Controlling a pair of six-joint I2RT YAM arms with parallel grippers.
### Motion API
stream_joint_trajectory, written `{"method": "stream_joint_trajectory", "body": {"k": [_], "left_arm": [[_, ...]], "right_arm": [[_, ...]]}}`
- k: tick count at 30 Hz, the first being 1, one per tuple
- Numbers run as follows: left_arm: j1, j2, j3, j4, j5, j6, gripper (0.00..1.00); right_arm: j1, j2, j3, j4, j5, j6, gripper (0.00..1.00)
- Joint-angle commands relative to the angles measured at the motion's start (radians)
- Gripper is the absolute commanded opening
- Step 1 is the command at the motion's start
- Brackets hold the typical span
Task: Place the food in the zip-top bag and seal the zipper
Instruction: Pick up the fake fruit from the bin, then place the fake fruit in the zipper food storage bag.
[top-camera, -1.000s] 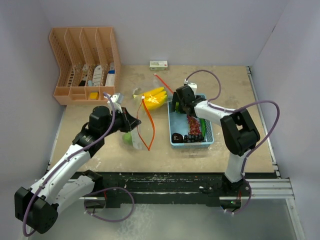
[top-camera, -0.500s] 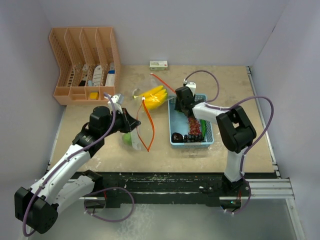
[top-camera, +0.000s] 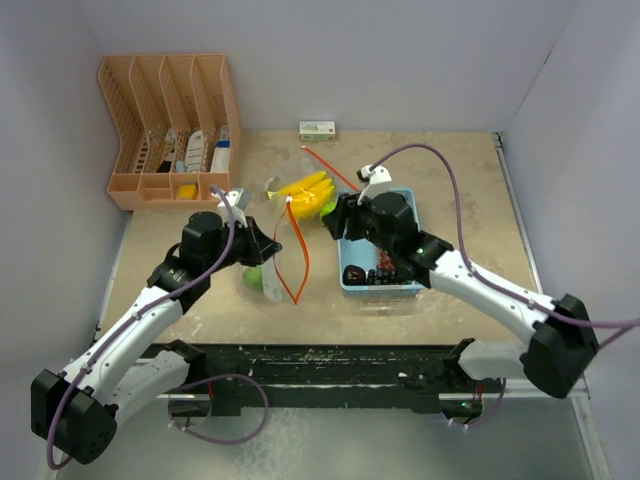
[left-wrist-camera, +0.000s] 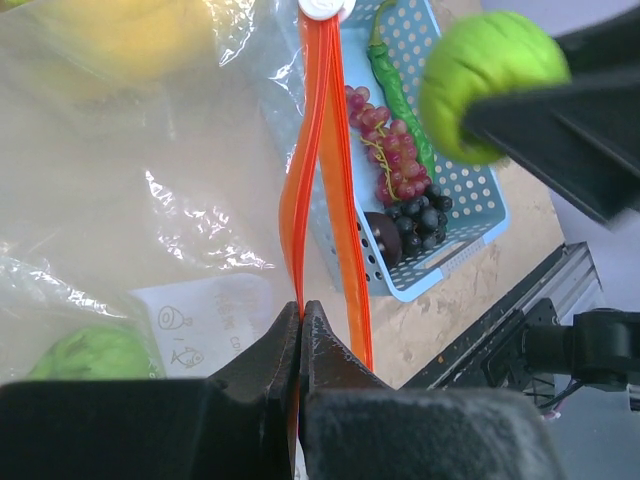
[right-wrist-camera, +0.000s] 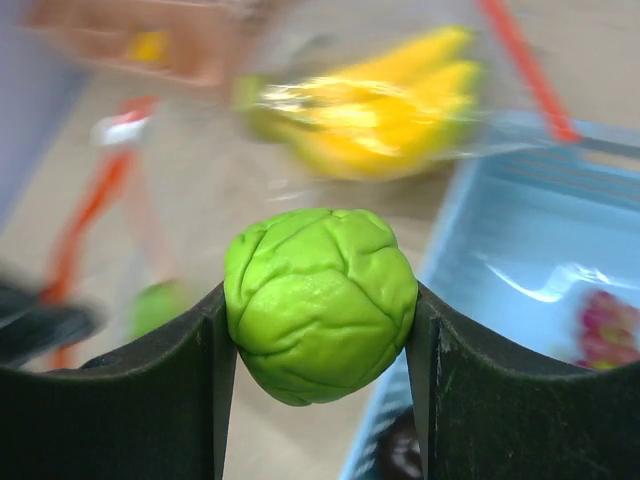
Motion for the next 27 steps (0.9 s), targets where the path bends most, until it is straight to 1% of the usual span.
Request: {"method": "stream_joint_trajectory", "body": {"k": [1,3,5,9,13,15,17,20,24,26,27], "left_arm": [[-0.003,0.002,0.036,0.03,0.003,0.012,0.0],[-0.002,0.001,0.036,0.035,0.007,0.007,0.0],[-0.002,0.002,0.04,0.041,0.015,0.0,0.0],[-0.002,0.006,0.049,0.045,0.029,-0.012,0.0],[-0.002,0.002,0.058,0.041,0.037,-0.02,0.0],[-0.002,-0.004,0.063,0.037,0.043,-0.024,0.0],[-0.002,-0.016,0.069,0.029,0.053,-0.026,0.0],[-0.002,-0.039,0.083,0.003,0.059,-0.023,0.0],[-0.003,-0.067,0.088,-0.025,0.063,-0.02,0.0],[-0.002,-0.075,0.083,-0.03,0.071,-0.024,0.0],[-0.003,-0.078,0.078,-0.028,0.075,-0.027,0.0]], "right_arm": [[0.038,-0.133,-0.106,0.196,-0.443,-0.062,0.26],[0.061,-0.164,-0.141,0.259,-0.547,-0.074,0.28],[0.085,-0.164,-0.157,0.292,-0.605,-0.093,0.28],[0.151,-0.094,-0.137,0.323,-0.657,-0.108,0.27],[0.196,-0.005,-0.107,0.358,-0.64,-0.105,0.26],[0.199,0.041,-0.08,0.316,-0.563,-0.096,0.25],[0.199,0.086,-0.05,0.249,-0.42,-0.089,0.22],[0.2,0.11,-0.026,0.175,-0.252,-0.061,0.2],[0.201,0.104,-0.016,0.157,-0.127,-0.033,0.2],[0.201,0.101,-0.001,0.15,-0.065,-0.017,0.22],[0.2,0.103,0.009,0.15,-0.048,-0.013,0.28]]}}
